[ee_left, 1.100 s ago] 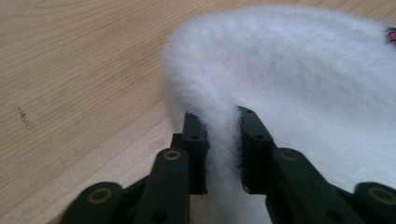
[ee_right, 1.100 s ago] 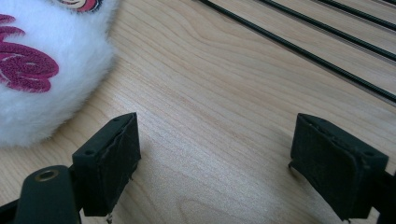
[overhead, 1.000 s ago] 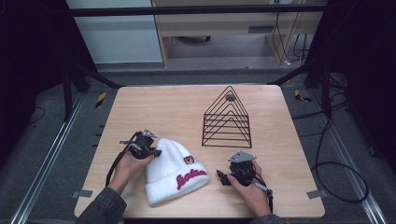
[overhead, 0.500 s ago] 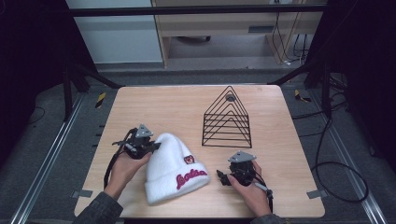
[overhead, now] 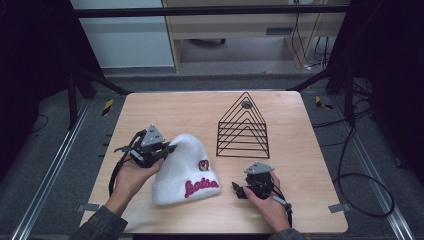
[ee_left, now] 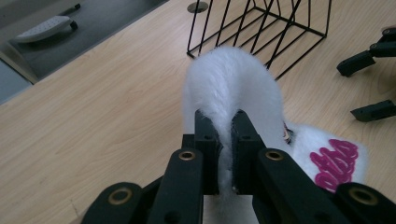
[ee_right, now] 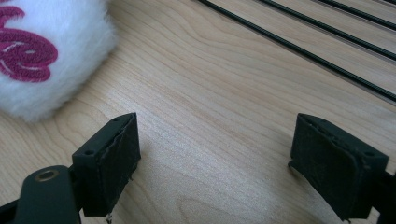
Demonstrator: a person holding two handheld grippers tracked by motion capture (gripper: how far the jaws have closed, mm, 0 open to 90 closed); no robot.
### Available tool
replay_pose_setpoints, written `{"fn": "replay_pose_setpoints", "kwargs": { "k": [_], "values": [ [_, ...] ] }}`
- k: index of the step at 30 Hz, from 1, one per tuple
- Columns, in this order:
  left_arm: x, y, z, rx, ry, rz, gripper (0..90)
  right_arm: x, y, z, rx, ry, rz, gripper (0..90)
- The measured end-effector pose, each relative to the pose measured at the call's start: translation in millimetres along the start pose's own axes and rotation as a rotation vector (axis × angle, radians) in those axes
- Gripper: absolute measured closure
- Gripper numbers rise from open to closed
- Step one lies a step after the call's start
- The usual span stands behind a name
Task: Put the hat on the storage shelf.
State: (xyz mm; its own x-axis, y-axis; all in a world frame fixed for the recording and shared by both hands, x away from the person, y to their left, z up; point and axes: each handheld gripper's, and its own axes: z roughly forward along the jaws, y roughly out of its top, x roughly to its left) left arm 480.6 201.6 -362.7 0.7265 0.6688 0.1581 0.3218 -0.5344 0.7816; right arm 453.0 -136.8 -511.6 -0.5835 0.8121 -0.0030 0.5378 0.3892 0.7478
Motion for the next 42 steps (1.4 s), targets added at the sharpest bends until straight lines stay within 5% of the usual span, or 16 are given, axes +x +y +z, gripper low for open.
{"fn": "replay_pose_setpoints", "kwargs": {
  "k": [5,20,34,42],
  "values": [
    [-3.3,12.3,-9.4,-0.010,0.002,0.048,83.5,0.3,0.0,-0.1,0.000,-0.002,0.003,15.7],
    [10.7,53.9,-38.1,-0.091,0.031,0.087,83.5,0.2,3.2,-11.7,-0.036,0.031,0.003,18.0],
    [33.5,101.6,-62.5,-0.180,0.017,0.106,83.5,11.6,47.0,-38.3,-0.116,0.046,-0.065,19.3],
    [32.0,122.8,-65.7,-0.214,0.016,0.123,83.5,22.3,75.9,-52.8,-0.157,0.054,-0.118,25.2]
  ]
}}
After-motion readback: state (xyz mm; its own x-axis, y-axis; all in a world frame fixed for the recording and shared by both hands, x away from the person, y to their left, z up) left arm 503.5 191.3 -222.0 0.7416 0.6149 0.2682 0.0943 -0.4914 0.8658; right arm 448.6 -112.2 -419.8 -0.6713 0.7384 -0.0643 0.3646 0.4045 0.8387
